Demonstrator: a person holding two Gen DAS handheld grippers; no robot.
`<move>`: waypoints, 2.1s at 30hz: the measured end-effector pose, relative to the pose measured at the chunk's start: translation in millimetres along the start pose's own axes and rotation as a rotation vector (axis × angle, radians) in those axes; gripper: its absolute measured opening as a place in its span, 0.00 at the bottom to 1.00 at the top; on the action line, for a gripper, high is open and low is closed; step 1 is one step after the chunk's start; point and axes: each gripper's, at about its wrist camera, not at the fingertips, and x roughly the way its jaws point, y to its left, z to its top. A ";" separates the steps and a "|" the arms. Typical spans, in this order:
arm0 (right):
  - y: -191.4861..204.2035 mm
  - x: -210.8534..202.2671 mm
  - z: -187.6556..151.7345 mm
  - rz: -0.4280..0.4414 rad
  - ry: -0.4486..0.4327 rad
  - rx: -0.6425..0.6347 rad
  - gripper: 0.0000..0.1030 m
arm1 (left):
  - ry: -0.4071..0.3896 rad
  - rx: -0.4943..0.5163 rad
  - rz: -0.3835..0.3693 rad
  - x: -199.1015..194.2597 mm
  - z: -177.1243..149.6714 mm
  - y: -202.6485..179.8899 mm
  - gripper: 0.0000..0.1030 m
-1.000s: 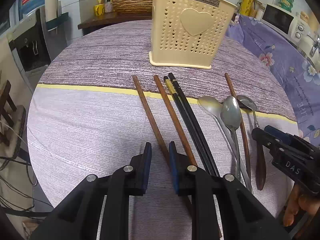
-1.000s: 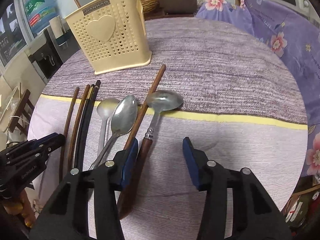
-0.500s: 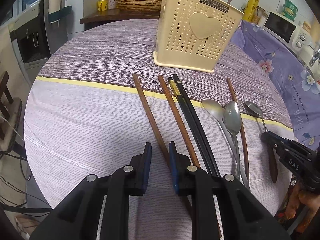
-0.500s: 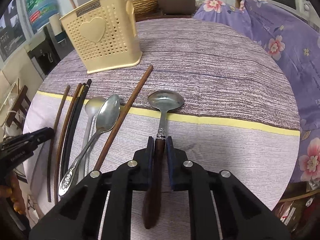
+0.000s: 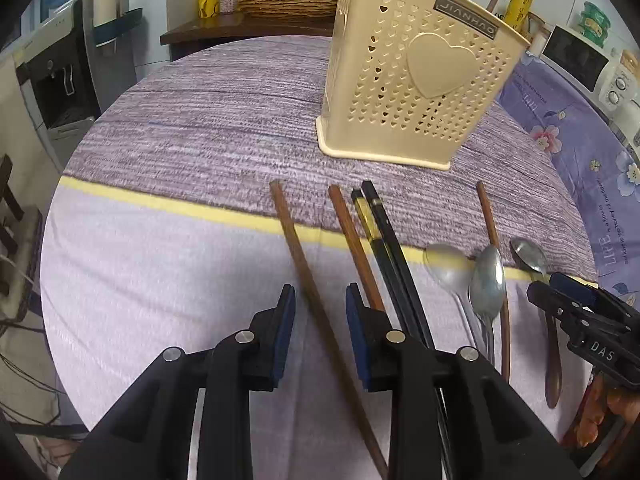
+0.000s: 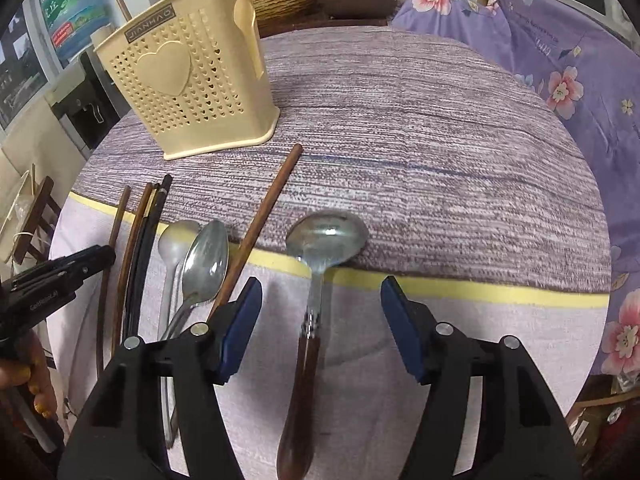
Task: Organize utensils
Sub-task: 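Grasp the brown-handled ladle with the right tool while the left tool grasps a chopstick, then carry the ladle and chopstick upright and lower them into the holder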
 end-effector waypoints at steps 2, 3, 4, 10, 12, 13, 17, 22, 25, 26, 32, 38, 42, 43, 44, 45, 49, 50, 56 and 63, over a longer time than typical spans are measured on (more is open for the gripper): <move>2.4 4.2 6.6 -0.024 0.007 -0.013 0.55 | 0.008 0.004 0.008 5.3 7.5 -0.5 0.26; 4.0 6.9 10.2 -0.042 0.015 -0.026 0.53 | 0.009 0.009 0.010 7.4 10.4 -1.0 0.26; 5.0 10.0 13.0 -0.050 0.027 -0.035 0.53 | 0.010 0.015 0.013 9.5 13.3 -2.0 0.26; 11.0 17.8 20.4 -0.078 0.056 -0.061 0.46 | 0.021 0.022 0.035 15.8 22.9 -2.8 0.23; 13.8 18.3 21.1 -0.082 0.058 -0.072 0.46 | 0.022 0.024 0.043 16.8 24.0 -3.0 0.20; 15.2 18.9 21.4 -0.084 0.057 -0.075 0.46 | 0.021 0.023 0.048 17.4 24.7 -2.4 0.17; 13.9 18.6 21.3 -0.074 0.046 -0.071 0.46 | 0.021 0.012 0.064 19.8 28.8 -0.5 0.10; 8.3 15.0 19.5 -0.036 0.026 -0.051 0.46 | 0.016 0.003 0.068 20.7 30.9 0.5 0.08; 5.6 8.1 19.2 -0.014 -0.010 -0.043 0.46 | 0.012 -0.018 0.057 21.6 33.1 1.7 0.07; 5.4 5.4 19.3 -0.005 -0.023 -0.040 0.46 | 0.006 -0.019 0.058 21.0 34.0 1.7 0.07; 1.6 -24.4 23.6 0.045 -0.142 -0.038 0.46 | -0.055 -0.022 0.034 3.4 43.7 3.7 0.07; -5.1 -72.6 26.5 0.106 -0.273 -0.040 0.46 | -0.211 -0.006 -0.039 -60.9 50.9 0.2 0.07; -9.1 -99.9 28.8 0.120 -0.336 -0.058 0.46 | -0.337 0.022 -0.056 -109.8 54.6 -0.5 0.07; -8.9 -104.9 29.3 0.116 -0.346 -0.062 0.46 | -0.357 0.027 -0.058 -117.6 55.6 -1.5 0.07; -8.2 -107.7 29.0 0.115 -0.352 -0.064 0.46 | -0.375 0.031 -0.058 -124.5 56.8 -2.0 0.07; -7.3 -109.4 30.3 0.115 -0.356 -0.067 0.46 | -0.387 0.033 -0.057 -128.4 57.3 -3.2 0.07; -2.8 -111.3 33.7 0.109 -0.363 -0.075 0.46 | -0.420 0.033 -0.050 -135.6 59.2 -3.5 0.07; -1.3 -112.1 34.2 0.106 -0.363 -0.079 0.46 | -0.421 0.034 -0.050 -135.2 58.9 -3.3 0.07; 2.0 -117.6 37.1 0.099 -0.377 -0.098 0.45 | -0.429 0.026 -0.055 -135.8 57.9 2.0 0.07; 6.3 -131.8 56.5 0.141 -0.388 -0.122 0.45 | -0.454 0.027 -0.084 -153.3 69.7 4.3 0.07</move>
